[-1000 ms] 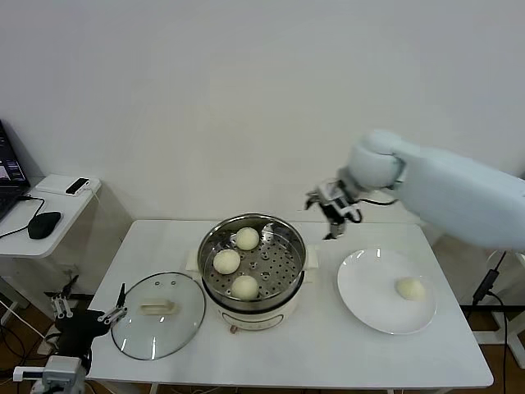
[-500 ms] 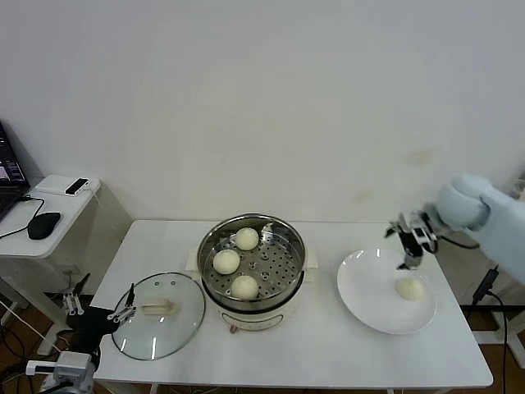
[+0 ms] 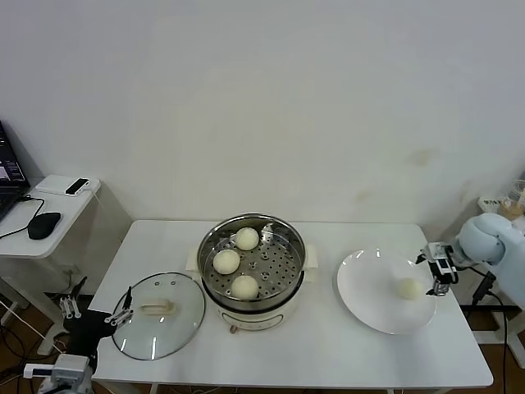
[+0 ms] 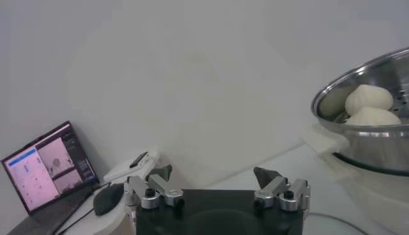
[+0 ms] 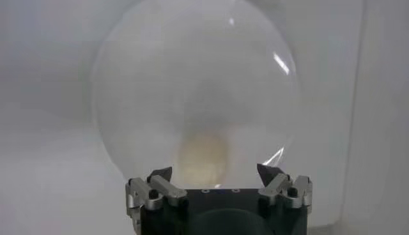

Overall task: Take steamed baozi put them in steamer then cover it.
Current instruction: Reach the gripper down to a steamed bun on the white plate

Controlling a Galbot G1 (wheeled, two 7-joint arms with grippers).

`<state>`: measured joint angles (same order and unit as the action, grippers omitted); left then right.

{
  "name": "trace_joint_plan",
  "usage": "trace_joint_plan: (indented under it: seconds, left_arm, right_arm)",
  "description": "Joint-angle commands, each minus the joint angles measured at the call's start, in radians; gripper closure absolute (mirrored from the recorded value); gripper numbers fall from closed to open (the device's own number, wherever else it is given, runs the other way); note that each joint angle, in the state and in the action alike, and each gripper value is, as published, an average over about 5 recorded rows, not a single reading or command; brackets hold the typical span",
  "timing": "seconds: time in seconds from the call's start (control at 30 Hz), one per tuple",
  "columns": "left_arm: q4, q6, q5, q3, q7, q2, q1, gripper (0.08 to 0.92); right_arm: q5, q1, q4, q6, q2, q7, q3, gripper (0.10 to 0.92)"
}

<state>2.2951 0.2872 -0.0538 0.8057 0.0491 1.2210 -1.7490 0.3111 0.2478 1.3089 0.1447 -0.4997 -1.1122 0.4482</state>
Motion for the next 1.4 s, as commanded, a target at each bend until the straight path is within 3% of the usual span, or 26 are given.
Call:
trace_joint_plan:
  seconds: [0.03, 0.63, 1.1, 1.4]
  left_arm:
    - [-0.001, 0.0, -0.002, 0.005, 0.0, 0.007, -0.003, 0.177]
    - [-0.003, 0.0, -0.008, 0.014, -0.001, 0.018, -0.008, 0.177]
    - [-0.003, 0.0, -0.008, 0.008, 0.0, 0.018, -0.003, 0.177]
    - [0.004, 0.0, -0.008, 0.007, 0.0, 0.016, -0.004, 0.177]
  right_arm:
    - [0.097, 0.09, -0.16, -0.037, -0.11, 0.015, -0.09, 0.203]
    - [0.128, 0.055, -0.255, -0.027, -0.216, 0.028, -0.057, 0.205]
    - [0.092, 0.038, -0.216, 0.002, -0.181, 0.014, -0.044, 0.397]
    - [-0.046, -0.153, -0.068, 0.059, -0.077, -0.02, 0.107, 0.414]
